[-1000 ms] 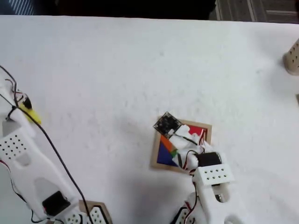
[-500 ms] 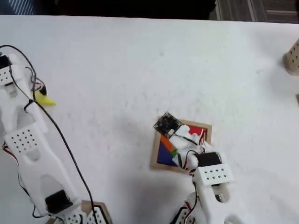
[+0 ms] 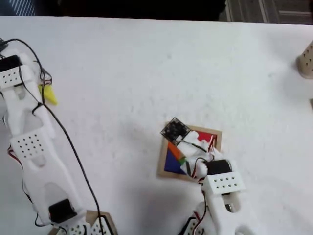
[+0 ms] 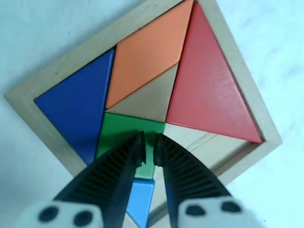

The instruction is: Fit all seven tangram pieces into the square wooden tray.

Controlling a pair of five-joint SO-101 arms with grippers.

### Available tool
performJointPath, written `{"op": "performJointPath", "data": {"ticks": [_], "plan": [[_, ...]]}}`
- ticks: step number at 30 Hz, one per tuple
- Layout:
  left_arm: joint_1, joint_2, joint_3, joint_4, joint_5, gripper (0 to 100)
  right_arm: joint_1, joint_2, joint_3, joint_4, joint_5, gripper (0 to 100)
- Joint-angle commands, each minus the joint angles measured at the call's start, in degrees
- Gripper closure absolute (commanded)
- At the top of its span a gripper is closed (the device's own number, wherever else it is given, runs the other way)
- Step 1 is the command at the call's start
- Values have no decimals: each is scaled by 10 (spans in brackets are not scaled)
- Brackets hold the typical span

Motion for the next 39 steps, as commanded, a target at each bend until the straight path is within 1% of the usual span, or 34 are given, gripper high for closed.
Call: {"op": "performJointPath", "data": {"ticks": [1, 7, 15, 20, 22, 24, 25, 27, 28, 29, 31, 34, 37, 39], "plan": [[19, -42, 1, -14, 6, 819, -3, -5, -1, 6, 7, 954], [45, -42, 6, -32, 5, 819, -3, -5, -1, 6, 7, 954], [57, -36, 6, -44, 8, 823, 0, -5, -2, 6, 7, 954], [58, 16, 2, -96, 6, 823, 0, -5, -3, 6, 8, 954], [58, 29, 0, -104, -2, 823, 1, -5, -3, 7, 8, 954], [58, 33, -18, -104, -23, 841, 1, -5, -3, 7, 8, 954], [58, 36, -25, -104, -31, 875, 1, -5, -3, 7, 8, 954], [65, 51, -41, -104, -48, 980, 1, -5, -3, 7, 8, 954], [66, 58, -49, -102, -60, 985, 1, -5, -3, 7, 8, 954], [67, 65, -60, -99, -68, 966, 1, -5, -3, 7, 8, 954], [64, 80, -80, -99, -69, 982, 2, -5, -4, 7, 8, 954], [57, 95, -105, -85, -69, 980, 2, -5, -4, 7, 8, 954], [49, 97, -146, -56, -70, 980, 1, -5, -3, 7, 8, 954], [44, 97, -206, -24, -69, 979, 1, -5, -3, 7, 8, 954]]}}
